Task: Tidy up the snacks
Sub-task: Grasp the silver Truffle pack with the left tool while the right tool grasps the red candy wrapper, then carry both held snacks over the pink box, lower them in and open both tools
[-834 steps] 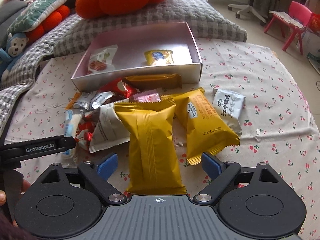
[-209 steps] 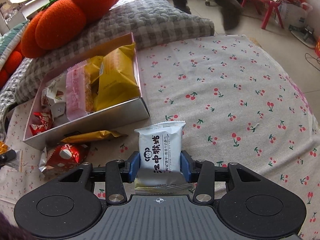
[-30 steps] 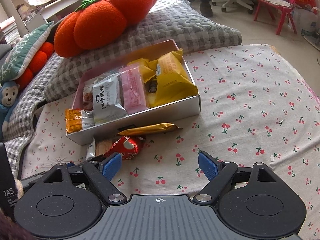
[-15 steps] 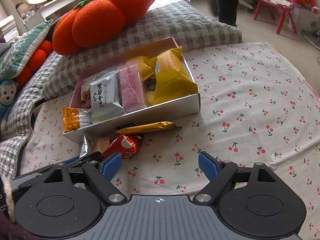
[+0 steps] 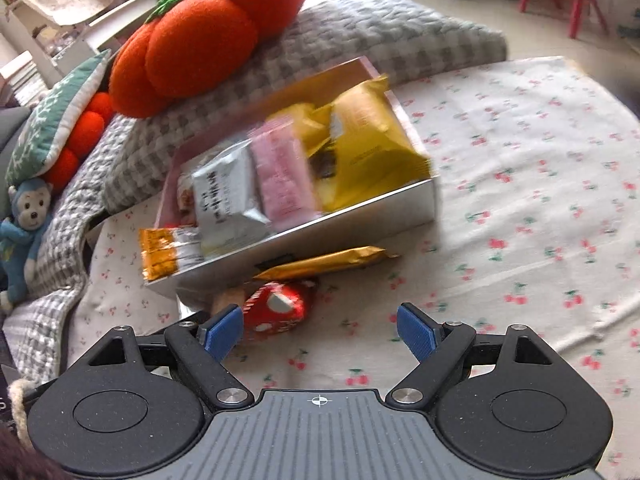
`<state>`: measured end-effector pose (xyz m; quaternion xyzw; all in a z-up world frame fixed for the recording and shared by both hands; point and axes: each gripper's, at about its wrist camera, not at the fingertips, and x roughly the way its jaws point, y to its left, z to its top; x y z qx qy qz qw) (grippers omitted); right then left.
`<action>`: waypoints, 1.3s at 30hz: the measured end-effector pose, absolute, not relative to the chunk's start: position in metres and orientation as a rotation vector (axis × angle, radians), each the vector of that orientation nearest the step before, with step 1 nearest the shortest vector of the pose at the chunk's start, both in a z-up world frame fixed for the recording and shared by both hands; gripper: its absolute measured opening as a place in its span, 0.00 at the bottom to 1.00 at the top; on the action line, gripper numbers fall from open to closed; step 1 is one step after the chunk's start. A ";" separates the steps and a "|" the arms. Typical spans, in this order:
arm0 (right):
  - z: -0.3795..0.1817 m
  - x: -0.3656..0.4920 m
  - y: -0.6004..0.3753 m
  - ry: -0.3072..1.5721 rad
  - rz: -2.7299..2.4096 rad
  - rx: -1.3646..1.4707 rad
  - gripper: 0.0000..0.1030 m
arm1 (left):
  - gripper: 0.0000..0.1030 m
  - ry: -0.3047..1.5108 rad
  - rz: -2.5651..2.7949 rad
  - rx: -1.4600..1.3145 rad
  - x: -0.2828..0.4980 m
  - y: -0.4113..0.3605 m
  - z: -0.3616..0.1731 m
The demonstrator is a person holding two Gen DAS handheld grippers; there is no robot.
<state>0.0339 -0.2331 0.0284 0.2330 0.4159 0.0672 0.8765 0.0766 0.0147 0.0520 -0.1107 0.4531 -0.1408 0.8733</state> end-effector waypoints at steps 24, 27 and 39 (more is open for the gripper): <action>0.020 0.041 -0.222 0.894 0.177 0.605 0.21 | 0.12 0.947 -0.277 -0.257 0.072 0.025 0.063; 0.021 0.041 -0.224 0.894 0.177 0.617 0.19 | 0.11 0.943 -0.280 -0.258 0.071 0.024 0.066; 0.035 0.018 -0.237 0.876 0.206 0.666 0.16 | 0.11 0.922 -0.315 -0.267 0.057 0.021 0.081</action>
